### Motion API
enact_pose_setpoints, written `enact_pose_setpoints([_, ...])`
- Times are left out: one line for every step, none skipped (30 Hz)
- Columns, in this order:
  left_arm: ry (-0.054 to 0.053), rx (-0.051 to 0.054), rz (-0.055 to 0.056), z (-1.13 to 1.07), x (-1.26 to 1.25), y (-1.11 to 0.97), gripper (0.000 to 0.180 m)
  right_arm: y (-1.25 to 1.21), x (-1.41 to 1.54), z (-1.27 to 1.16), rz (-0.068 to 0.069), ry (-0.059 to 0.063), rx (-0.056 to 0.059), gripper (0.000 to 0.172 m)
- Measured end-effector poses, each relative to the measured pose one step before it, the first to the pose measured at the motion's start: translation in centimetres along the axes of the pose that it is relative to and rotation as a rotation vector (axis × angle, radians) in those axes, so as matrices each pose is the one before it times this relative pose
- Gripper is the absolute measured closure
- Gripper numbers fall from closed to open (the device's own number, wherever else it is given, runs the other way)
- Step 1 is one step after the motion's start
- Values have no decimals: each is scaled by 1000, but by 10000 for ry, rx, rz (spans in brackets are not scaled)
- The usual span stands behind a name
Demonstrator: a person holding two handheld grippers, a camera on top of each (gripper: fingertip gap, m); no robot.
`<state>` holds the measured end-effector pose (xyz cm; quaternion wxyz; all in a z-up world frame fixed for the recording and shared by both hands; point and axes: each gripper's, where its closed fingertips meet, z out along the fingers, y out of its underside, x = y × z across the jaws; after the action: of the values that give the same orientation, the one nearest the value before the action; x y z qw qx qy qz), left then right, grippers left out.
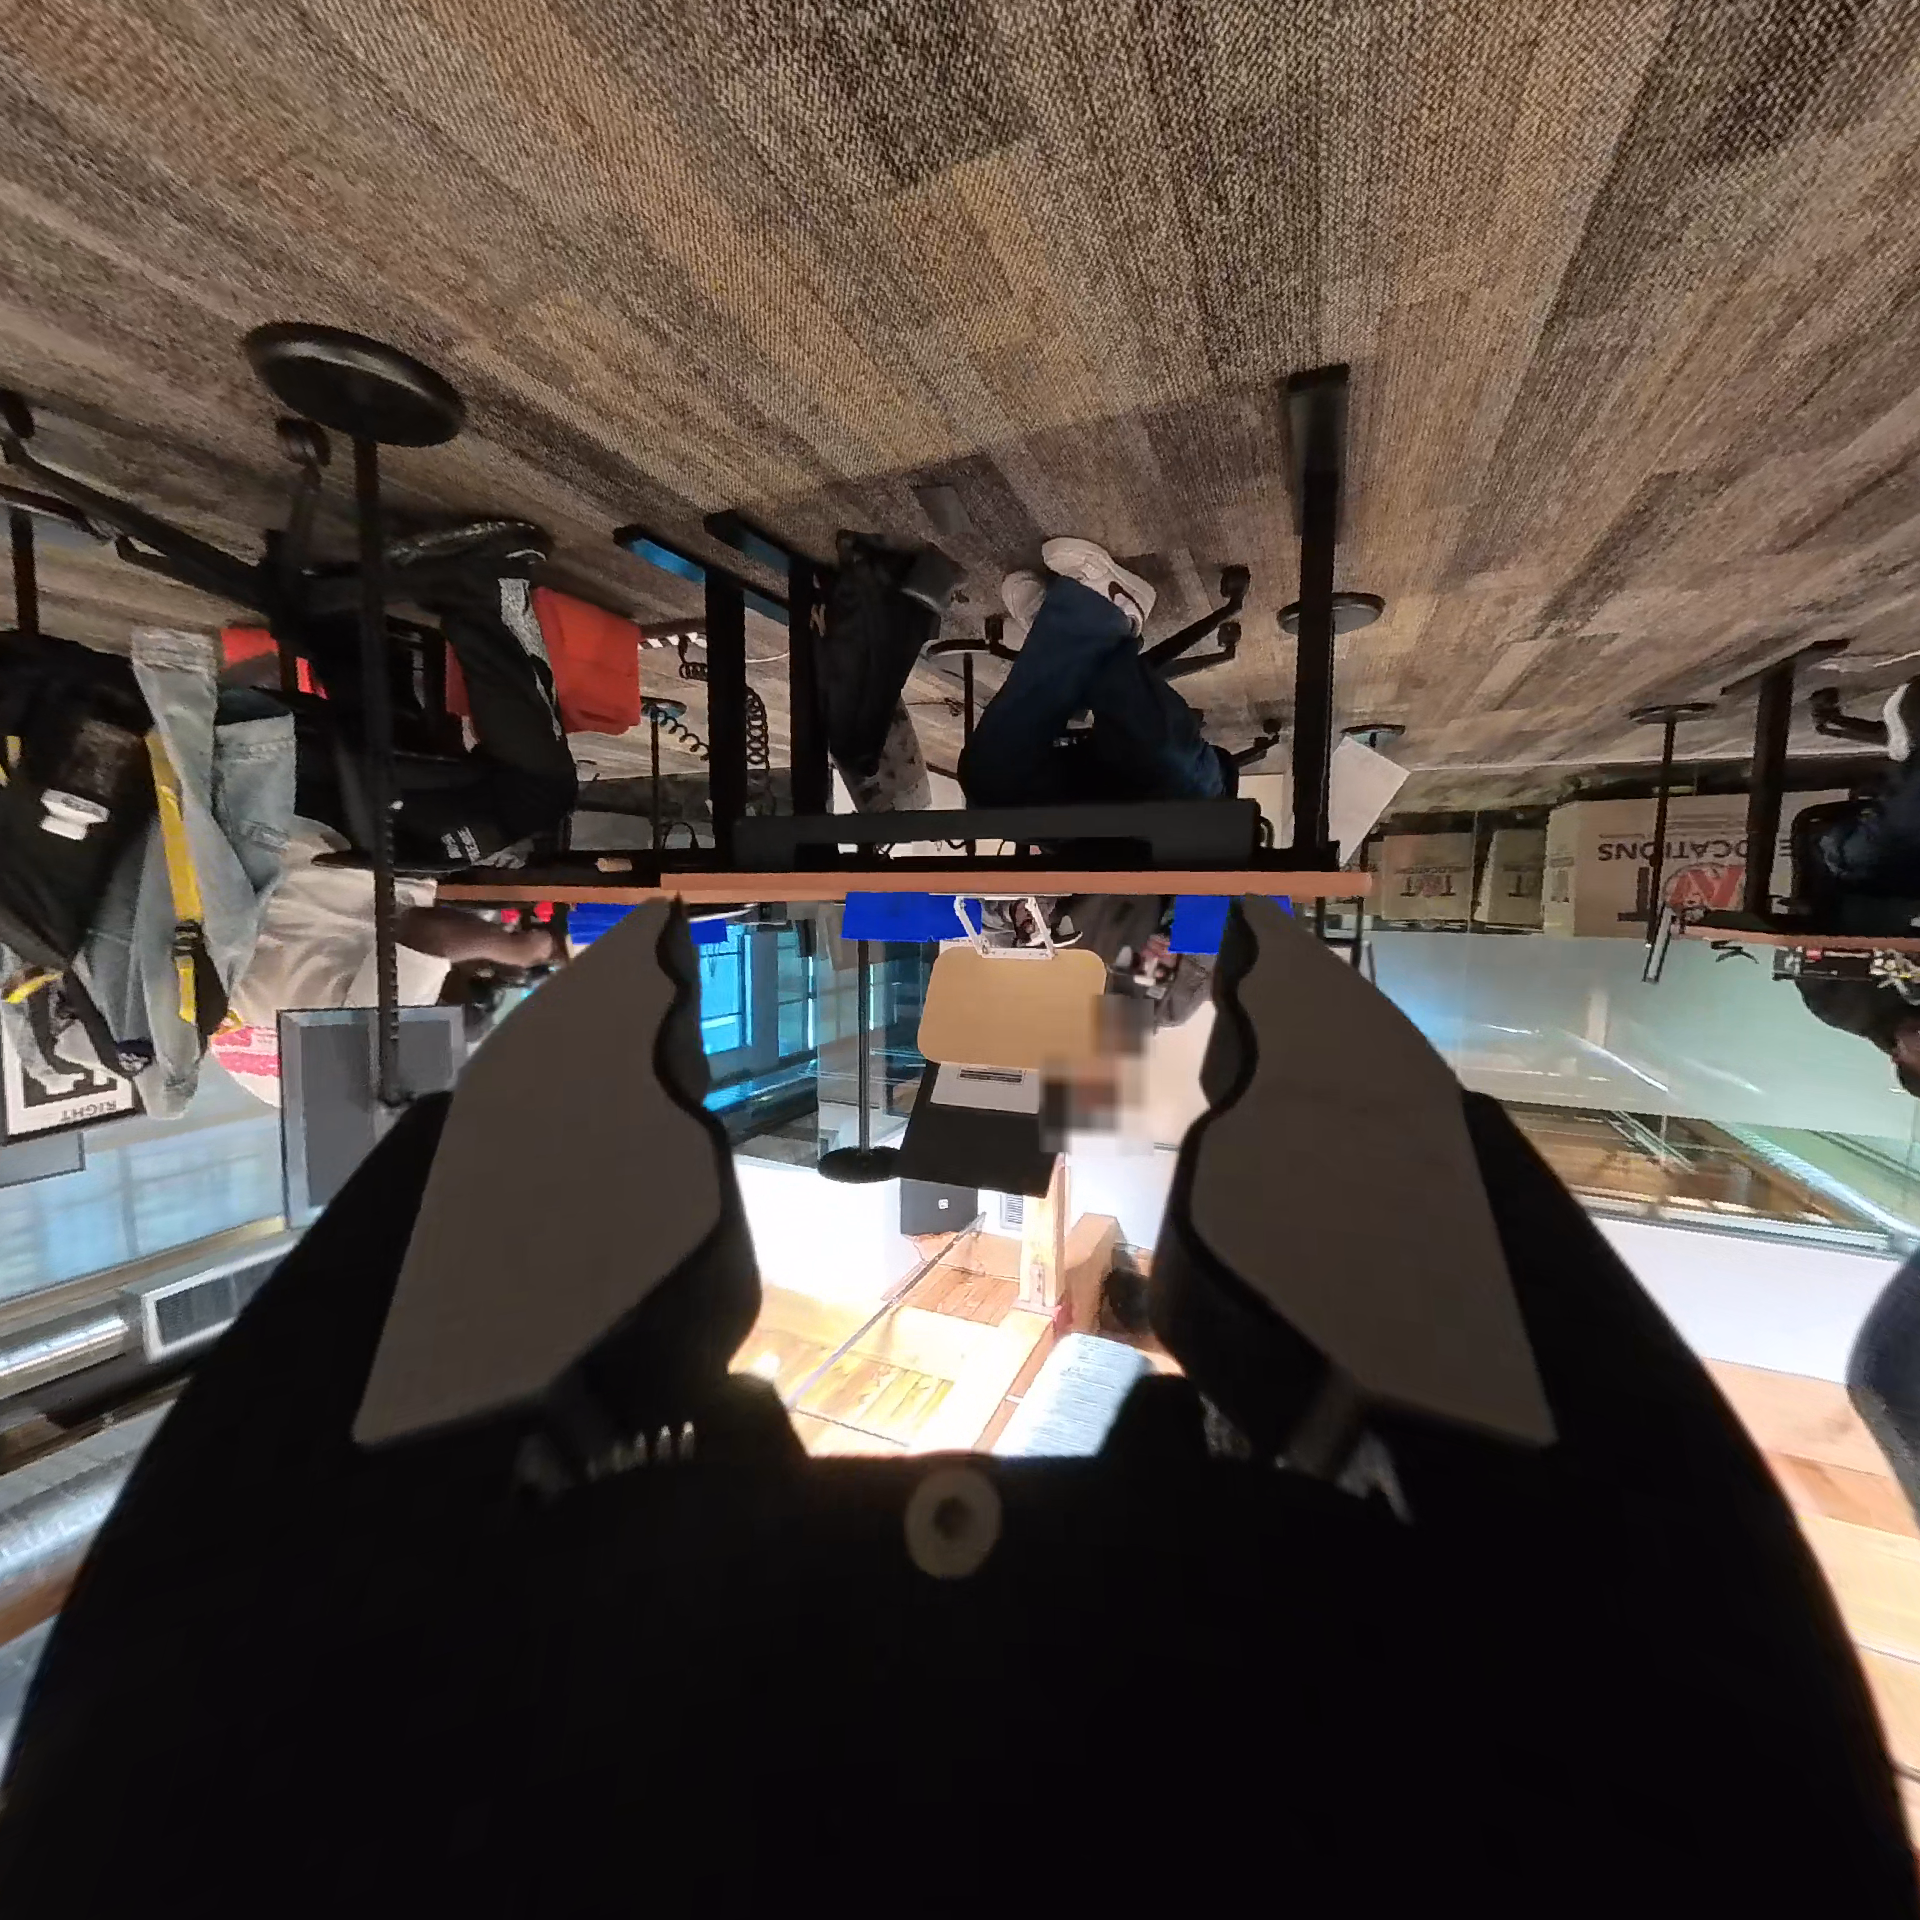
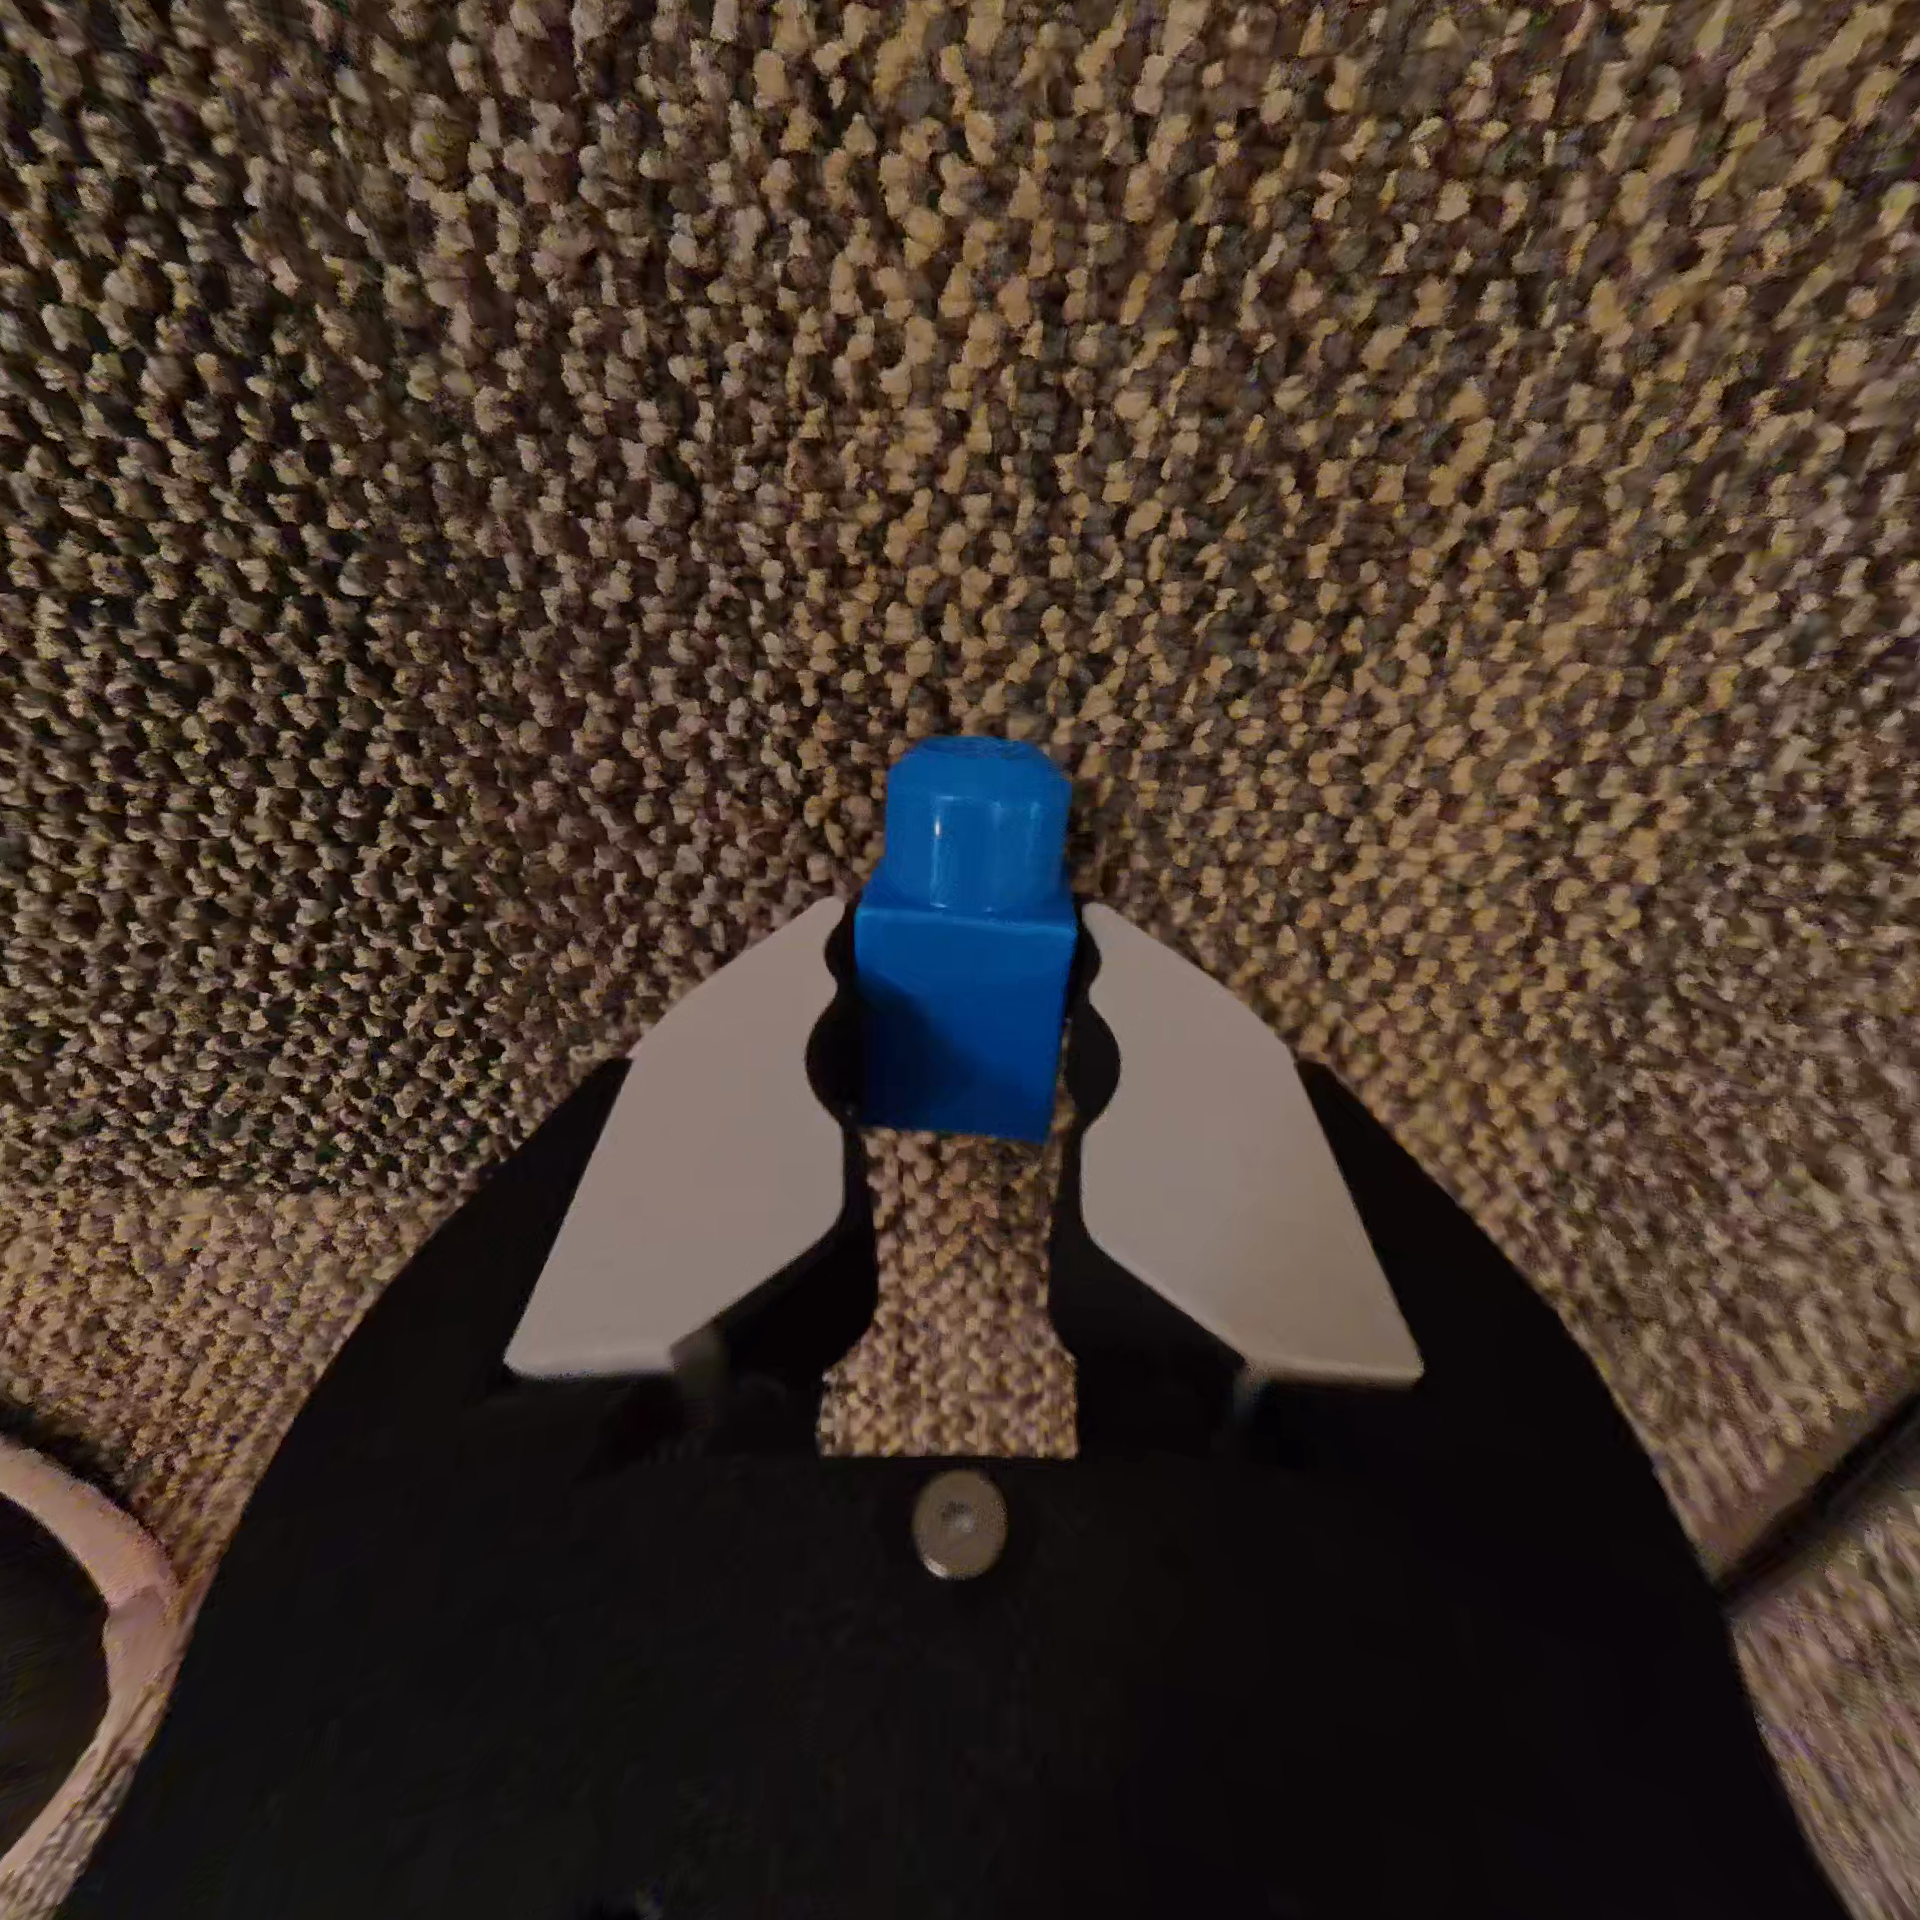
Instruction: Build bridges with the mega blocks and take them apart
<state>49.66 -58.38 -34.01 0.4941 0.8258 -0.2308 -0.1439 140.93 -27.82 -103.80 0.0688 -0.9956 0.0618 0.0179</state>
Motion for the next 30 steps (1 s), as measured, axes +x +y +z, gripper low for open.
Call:
enact_pose_setpoints([-73, 74, 78, -11, -70, -232, 87, 23, -105, -351, -32, 43, -116, 135])
enact_pose_setpoints([-33, 91, -16, 61, -66, -189, 87, -311, -411, -725, 79, -163, 167, 135])
enact_pose_setpoints([118, 102, -94, 122, 125, -151, 87, -592, -615, -1164, 145, -254, 283, 135])
enact_pose_setpoints([126, 132, -82, 103, 136, -88, 86, -747, -611, -1637, 184, -113, 237, 135])
enact_pose_setpoints([53, 160, -34, -29, 80, -2, 86, -1028, -822, -2099, 145, -100, 348, 135])
enact_pose_setpoints([15, 203, -37, -202, 100, 77, 86, -1216, -1170, -2430, 21, -140, 371, 135])
enact_pose_setpoints([136, 342, -109, -399, 316, 37, 86, -1429, -1531, -2771, -192, -148, 384, 135])
enact_pose_setpoints([107, 388, -136, -562, 240, 109, 86, -1605, -1723, -2988, -383, -88, 378, 135])
enact_pose_setpoints([-68, 314, -59, -642, -78, 332, 86, -1698, -2022, -3034, -357, -229, 306, 135])
enact_pose_setpoints([-71, 337, -42, -701, -156, 398, 85, -1860, -2380, -3048, -497, -295, 323, 135])
enact_pose_setpoints([12, 400, -110, -737, -136, 388, 84, -1914, -2635, -2966, -701, -269, 220, 135])
enact_pose_setpoints([-14, 413, -101, -727, -305, 397, 85, -2089, -2869, -2893, -722, -310, 199, 135])
enact_pose_setpoints([-136, 400, -24, -655, -614, 410, 85, -2298, -3101, -2763, -657, -389, 219, 135])
enact_pose_setpoints([-151, 367, -32, -495, -772, 382, 85, -2413, -3270, -2592, -703, -373, 182, 135])
enact_pose_setpoints([-87, 397, -153, -353, -844, 282, 85, -2545, -3555, -2399, -764, -442, 191, 135])
enact_pose_setpoints([-44, 456, -241, -242, -943, 141, 85, -2672, -3739, -2156, -806, -461, 190, 135])
enact_pose_setpoints([-7, 462, -267, -139, -997, 101, 84, -2782, -3926, -1868, -814, -476, 189, 135])
enact_pose_setpoints([31, 437, -275, 20, -1038, 121, 85, -2972, -4178, -1581, -824, -546, 225, 135])
enact_pose_setpoints([71, 450, -272, 138, -1052, 130, 85, -3114, -4269, -1221, -793, -546, 210, 135])
enact_pose_setpoints([22, 478, -185, 208, -1207, 158, 85, -3284, -4313, -825, -754, -533, 218, 135])
enact_pose_setpoints([-65, 467, -129, 285, -1410, 327, 85, -3454, -4314, -439, -758, -529, 220, 135])
enact_pose_setpoints([-47, 430, -229, 433, -1569, 577, 85, -3664, -4156, -54, -703, -489, 227, 135])
enact_pose_setpoints([29, 468, -335, 549, -1699, 786, 85, -3926, -3908, 329, -556, -458, 285, 135])
enact_pose_setpoints([46, 547, -321, 587, -1862, 922, 86, -4031, -3774, 787, -524, -457, 288, 135])
enact_pose_setpoints([-41, 546, -262, 612, -2170, 1149, 87, -4023, -3535, 1205, -572, -394, 230, 135])
enact_pose_setpoints([32, 420, -315, 701, -2245, 1476, 87, -4103, -3211, 1540, -519, -351, 250, 135])
enact_pose_setpoints([176, 495, -412, 615, -2203, 1342, 85, -4125, -2878, 1842, -458, -312, 266, 135])
enact_pose_setpoints([21, 737, -236, 170, -2465, 690, 86, -3987, -2552, 2099, -375, -311, 215, 135])
enact_pose_setpoints([-104, 745, -86, -139, -2624, 172, 85, -3757, -2072, 2211, -266, -192, 162, 135])
enact_pose_setpoints([116, 696, -192, -275, -2404, -334, 84, -3518, -1681, 2181, -219, -110, 124, 135])
